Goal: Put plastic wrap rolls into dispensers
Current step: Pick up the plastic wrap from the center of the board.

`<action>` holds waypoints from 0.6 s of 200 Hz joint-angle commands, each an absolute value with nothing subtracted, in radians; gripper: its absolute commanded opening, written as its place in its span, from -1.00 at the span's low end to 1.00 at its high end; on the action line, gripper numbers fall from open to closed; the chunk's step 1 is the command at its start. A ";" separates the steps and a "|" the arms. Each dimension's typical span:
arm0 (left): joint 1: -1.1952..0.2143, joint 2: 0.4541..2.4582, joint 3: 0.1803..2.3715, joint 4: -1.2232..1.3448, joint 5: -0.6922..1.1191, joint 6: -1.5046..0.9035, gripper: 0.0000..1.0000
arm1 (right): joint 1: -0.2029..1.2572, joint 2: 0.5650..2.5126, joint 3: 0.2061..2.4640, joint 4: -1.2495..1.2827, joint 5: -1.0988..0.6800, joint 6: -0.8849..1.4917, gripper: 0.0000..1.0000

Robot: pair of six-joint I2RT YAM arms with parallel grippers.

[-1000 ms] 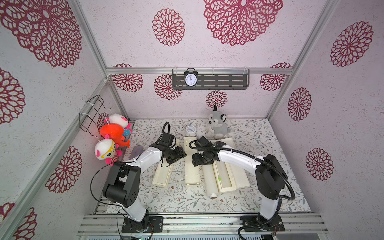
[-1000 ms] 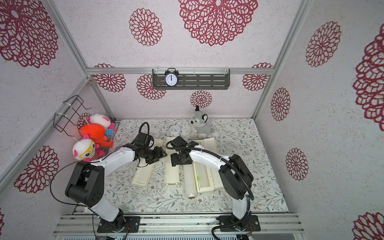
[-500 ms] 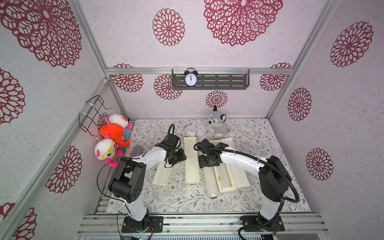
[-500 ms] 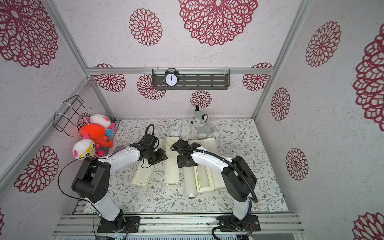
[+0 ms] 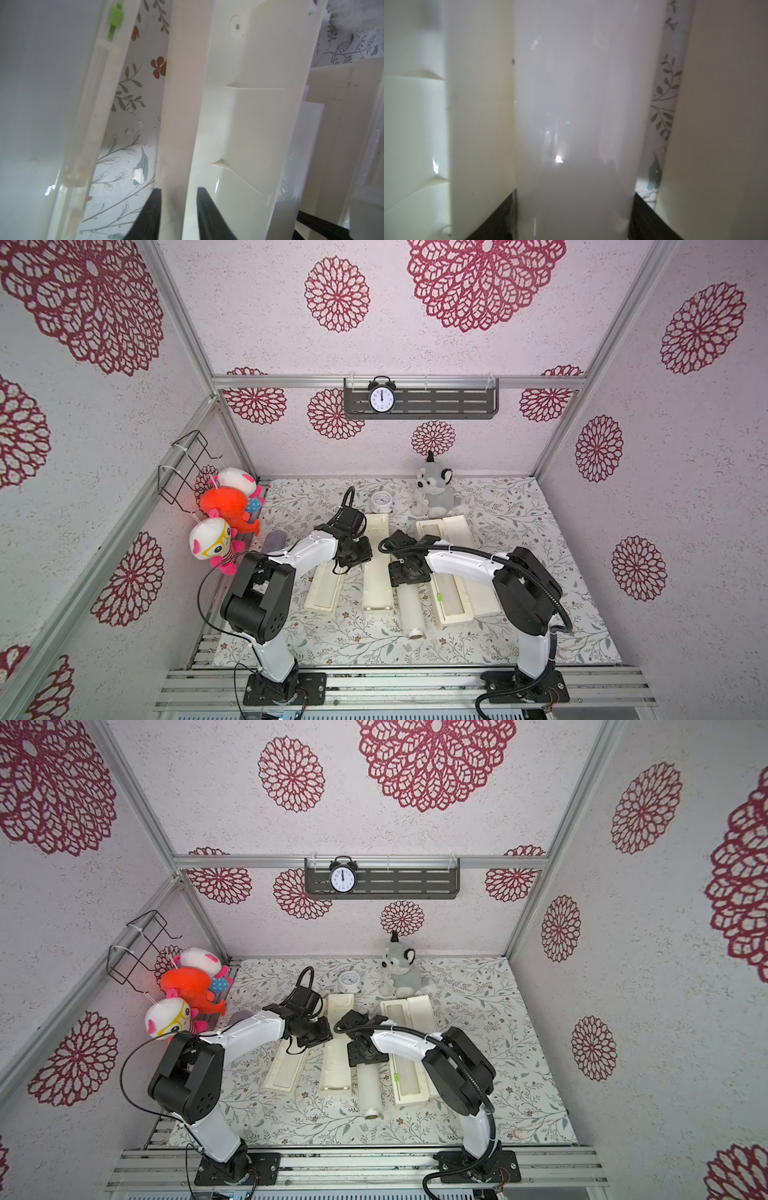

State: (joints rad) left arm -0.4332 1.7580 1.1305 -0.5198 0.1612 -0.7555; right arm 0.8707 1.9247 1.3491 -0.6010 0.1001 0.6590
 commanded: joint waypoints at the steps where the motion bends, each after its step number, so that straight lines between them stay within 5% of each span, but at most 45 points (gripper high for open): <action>1: -0.443 1.738 1.125 -0.533 0.136 -0.768 -0.46 | 0.865 1.919 1.327 -0.600 0.101 0.686 0.46; 81: -0.464 1.685 1.069 -0.517 0.172 -0.772 -0.61 | 0.824 1.841 1.286 -0.536 0.063 0.697 -0.04; 120: -0.466 1.665 1.052 -0.518 0.170 -0.774 -0.79 | 0.791 1.794 1.273 -0.509 0.040 0.700 -0.13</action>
State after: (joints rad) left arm -0.4591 1.6985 1.0573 -0.5240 0.1635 -0.7708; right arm 0.8322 1.8874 1.2671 -0.5079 0.0269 0.6926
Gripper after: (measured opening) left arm 0.120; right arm 0.672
